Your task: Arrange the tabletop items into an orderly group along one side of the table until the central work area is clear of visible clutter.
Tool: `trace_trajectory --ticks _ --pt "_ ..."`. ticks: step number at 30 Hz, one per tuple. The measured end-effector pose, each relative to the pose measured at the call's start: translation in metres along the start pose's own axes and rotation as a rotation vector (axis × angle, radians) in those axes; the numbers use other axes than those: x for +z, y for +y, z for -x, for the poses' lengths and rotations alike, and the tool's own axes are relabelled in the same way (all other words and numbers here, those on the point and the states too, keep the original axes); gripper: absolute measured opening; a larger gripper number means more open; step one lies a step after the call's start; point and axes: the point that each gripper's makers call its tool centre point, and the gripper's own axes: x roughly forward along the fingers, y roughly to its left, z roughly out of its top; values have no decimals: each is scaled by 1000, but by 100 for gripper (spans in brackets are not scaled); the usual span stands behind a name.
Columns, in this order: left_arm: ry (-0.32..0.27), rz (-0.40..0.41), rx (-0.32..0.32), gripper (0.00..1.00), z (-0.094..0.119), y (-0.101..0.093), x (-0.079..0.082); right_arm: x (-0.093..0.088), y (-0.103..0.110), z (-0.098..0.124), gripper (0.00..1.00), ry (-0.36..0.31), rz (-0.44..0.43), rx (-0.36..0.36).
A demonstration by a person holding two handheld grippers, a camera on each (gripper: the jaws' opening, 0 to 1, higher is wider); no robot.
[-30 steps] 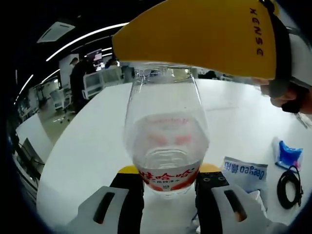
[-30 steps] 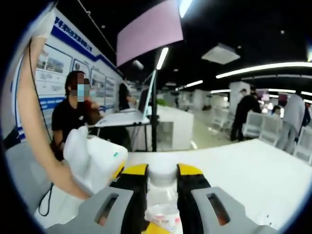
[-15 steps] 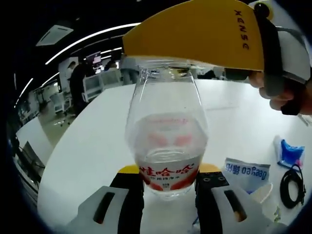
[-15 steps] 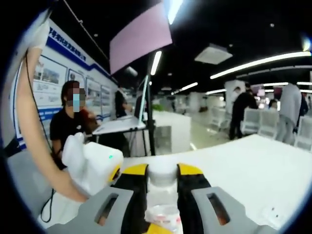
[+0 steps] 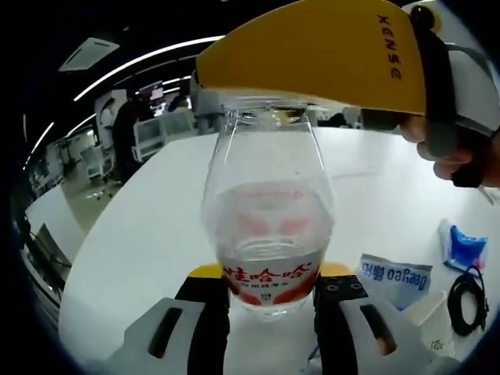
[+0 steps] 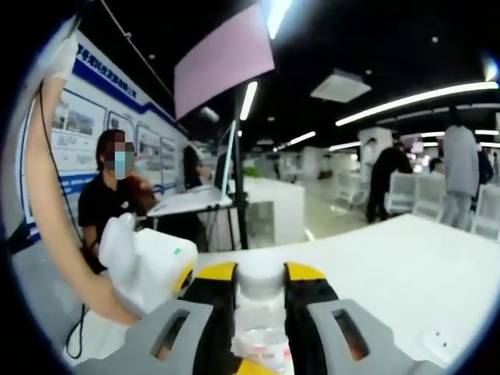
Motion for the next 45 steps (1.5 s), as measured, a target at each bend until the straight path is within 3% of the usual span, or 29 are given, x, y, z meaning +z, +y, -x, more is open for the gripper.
trace_trajectory --ticks 2,7,11,22,26,45 --pt "-17 47 -17 50 1 -3 3 -2 -3 1 26 16 -30 -20" --pt "-33 19 5 63 8 1 8 6 -4 9 38 3 -34 -50" --pt "-48 50 -2 74 14 3 10 11 -11 17 60 -7 -95 -113" --pt "-81 43 -18 75 39 1 23 23 7 26 65 -13 -74 -145" --pt "-86 24 -25 77 50 -1 25 21 6 29 74 -2 -103 -176" --pt "-88 5 -54 78 93 -1 25 44 31 49 72 0 -79 -233"
